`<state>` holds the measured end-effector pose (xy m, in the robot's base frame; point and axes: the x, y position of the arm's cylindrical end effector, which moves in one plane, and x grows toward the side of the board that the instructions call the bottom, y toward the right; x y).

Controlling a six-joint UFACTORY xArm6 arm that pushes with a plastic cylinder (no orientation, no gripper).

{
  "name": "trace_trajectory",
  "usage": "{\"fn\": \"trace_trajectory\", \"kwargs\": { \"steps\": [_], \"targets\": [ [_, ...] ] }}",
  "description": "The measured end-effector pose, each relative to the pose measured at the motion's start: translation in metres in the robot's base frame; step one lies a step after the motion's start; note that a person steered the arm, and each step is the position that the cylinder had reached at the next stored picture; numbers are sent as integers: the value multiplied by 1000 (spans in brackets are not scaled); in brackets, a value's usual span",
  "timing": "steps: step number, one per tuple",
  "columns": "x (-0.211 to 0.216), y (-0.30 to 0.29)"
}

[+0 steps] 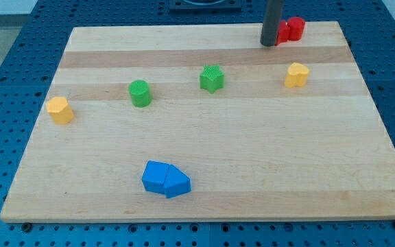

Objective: Push the yellow heart a bit right

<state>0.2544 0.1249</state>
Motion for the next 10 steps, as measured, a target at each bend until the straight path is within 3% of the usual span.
{"fn": "trace_trajectory", "kwargs": {
  "steps": [4,6,10],
  "targets": [
    [0,-11],
    [41,-55],
    [50,-42]
  ]
}}
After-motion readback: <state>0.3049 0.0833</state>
